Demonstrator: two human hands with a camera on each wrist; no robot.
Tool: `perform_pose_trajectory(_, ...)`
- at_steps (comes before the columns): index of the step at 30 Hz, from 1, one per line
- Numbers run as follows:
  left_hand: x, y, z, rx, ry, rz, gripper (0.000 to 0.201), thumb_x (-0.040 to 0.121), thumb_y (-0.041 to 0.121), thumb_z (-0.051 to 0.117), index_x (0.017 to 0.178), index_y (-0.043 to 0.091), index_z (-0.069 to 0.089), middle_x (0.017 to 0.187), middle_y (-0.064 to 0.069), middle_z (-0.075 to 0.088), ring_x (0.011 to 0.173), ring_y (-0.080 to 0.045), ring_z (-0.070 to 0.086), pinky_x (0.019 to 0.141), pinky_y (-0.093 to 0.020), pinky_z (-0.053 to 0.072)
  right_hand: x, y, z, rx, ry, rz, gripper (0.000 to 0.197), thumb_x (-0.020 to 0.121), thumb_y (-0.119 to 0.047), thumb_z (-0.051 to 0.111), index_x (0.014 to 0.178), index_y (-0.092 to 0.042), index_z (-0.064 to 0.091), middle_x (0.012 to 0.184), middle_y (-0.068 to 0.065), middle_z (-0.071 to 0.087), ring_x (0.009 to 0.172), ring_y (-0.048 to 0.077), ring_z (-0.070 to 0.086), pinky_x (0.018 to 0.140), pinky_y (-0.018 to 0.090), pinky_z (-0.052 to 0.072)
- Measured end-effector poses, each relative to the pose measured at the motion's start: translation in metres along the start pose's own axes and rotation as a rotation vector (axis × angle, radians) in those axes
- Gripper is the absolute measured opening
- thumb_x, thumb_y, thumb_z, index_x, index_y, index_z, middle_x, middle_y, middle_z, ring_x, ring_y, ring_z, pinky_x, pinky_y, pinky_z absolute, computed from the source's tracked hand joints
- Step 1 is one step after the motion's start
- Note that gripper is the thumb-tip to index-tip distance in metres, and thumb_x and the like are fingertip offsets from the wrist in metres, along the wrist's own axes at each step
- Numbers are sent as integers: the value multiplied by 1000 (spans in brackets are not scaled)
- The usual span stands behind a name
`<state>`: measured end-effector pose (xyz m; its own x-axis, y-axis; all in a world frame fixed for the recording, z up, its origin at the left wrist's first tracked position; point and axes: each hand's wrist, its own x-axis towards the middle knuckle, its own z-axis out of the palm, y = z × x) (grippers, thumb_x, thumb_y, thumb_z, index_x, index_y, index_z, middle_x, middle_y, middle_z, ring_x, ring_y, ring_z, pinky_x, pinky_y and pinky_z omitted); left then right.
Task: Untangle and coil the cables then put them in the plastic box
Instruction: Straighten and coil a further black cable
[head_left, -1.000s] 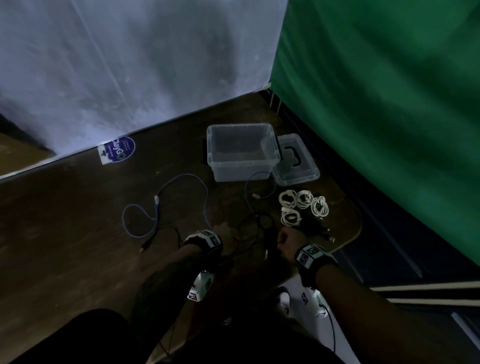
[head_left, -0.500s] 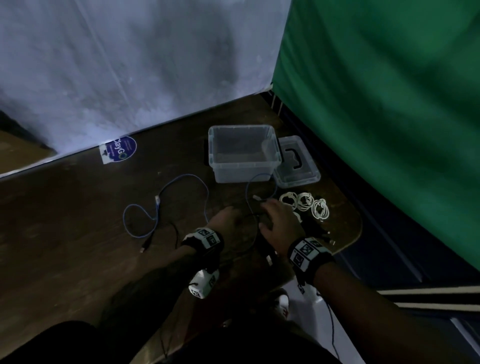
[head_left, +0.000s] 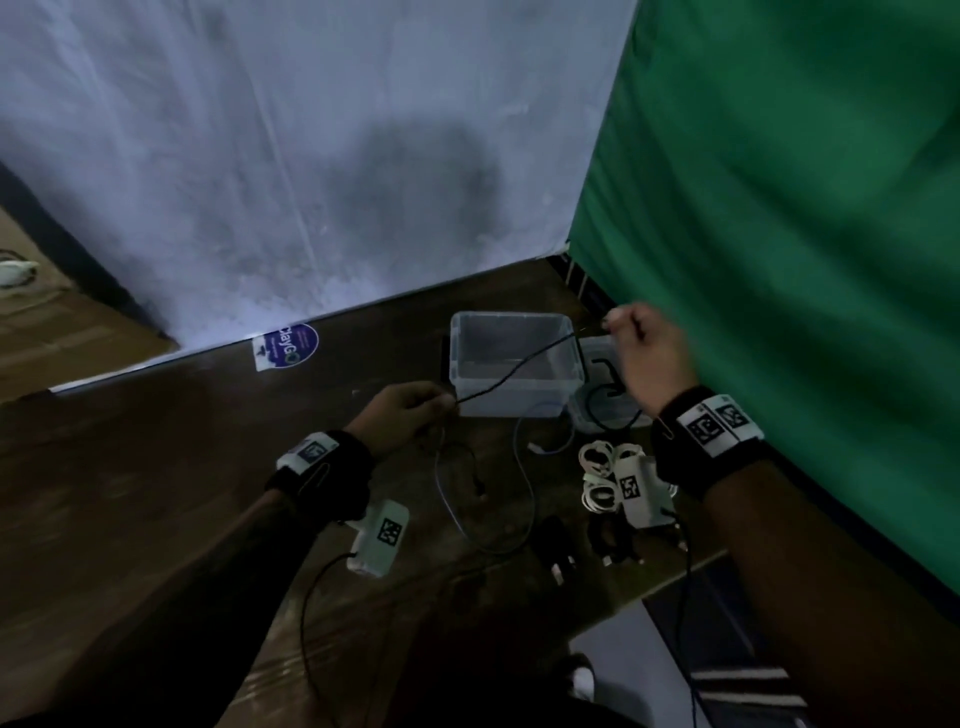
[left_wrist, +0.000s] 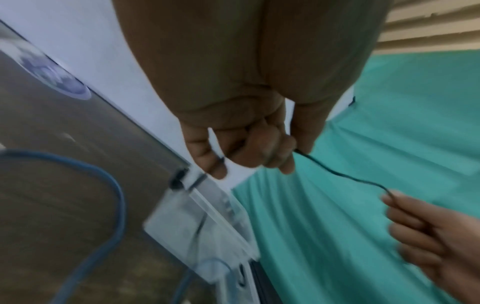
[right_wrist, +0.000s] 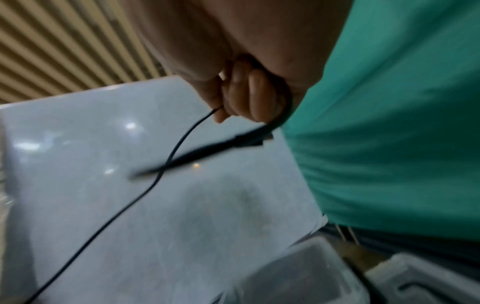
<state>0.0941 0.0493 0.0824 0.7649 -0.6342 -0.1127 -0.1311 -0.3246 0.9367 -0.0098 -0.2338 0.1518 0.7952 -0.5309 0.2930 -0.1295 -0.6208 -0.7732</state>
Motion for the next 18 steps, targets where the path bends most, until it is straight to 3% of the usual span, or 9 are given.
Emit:
perform_pose_trajectory(3, -5, -6, -11, -10, -20, 4, 20, 89, 17, 66, 78, 32, 72, 69, 13, 69, 65, 0, 60, 67, -16, 48, 8, -2, -16, 45, 109, 52, 24, 102, -23, 48, 93, -6, 63, 90, 7, 62, 84, 18, 55, 67, 20, 32)
perform_pose_trajectory(5, -6, -5, -14, 26, -6, 6, 18, 91, 9, 63, 85, 24, 70, 70, 18, 70, 67, 6, 60, 71, -11, 47, 10, 2, -16, 140, 106, 130, 24, 101, -26, 48, 86, -16, 63, 80, 0, 60, 73, 16, 53, 63, 23, 34)
perform_pose_trajectory(7, -7, -2, -13, 44, 34, 19, 17, 92, 8, 61, 86, 21, 69, 63, 15, 67, 60, 3, 58, 64, -13, 48, 9, 3, -16, 242, 88, 208, 26, 99, -29, 49, 77, -23, 61, 67, -10, 51, 60, 8, 45, 58, 23, 32)
perform_pose_trajectory(10, -7, 8, -14, 13, 131, 22, 19, 94, 13, 60, 89, 30, 69, 59, 13, 62, 51, -6, 52, 51, -23, 46, 4, -2, -22, 165, -19, 242, 25, 98, -28, 53, 76, -22, 64, 63, -5, 54, 56, 9, 48, 55, 23, 35)
perform_pose_trajectory(13, -8, 30, -14, 9, 116, 62, 20, 95, 18, 58, 90, 33, 70, 55, 12, 58, 45, -9, 45, 43, -24, 39, -6, -9, -23, -36, -196, 130, 17, 95, -23, 59, 80, -23, 66, 81, -6, 64, 77, 8, 60, 67, 20, 39)
perform_pose_trajectory(15, -10, 51, -11, 8, 39, 82, 17, 96, 18, 55, 96, 26, 70, 54, 13, 58, 44, -6, 44, 42, -23, 37, -13, -16, -19, -114, -215, 43, 10, 93, -23, 63, 98, -19, 69, 106, -1, 63, 100, 14, 60, 80, 18, 38)
perform_pose_trajectory(17, -9, 69, -6, 1, -44, 91, 18, 97, 19, 54, 103, 16, 70, 56, 14, 58, 45, -2, 44, 43, -19, 37, -19, -25, -11, -122, -251, -80, 36, 91, -33, 65, 125, -20, 62, 132, -2, 54, 124, 13, 50, 97, 18, 34)
perform_pose_trajectory(18, -8, 77, -4, -18, -79, 100, 20, 96, 19, 55, 106, 11, 70, 57, 12, 56, 45, -2, 43, 43, -19, 37, -22, -31, -5, -130, -279, -147, 49, 91, -39, 64, 135, -23, 54, 145, -3, 46, 135, 13, 41, 106, 23, 32)
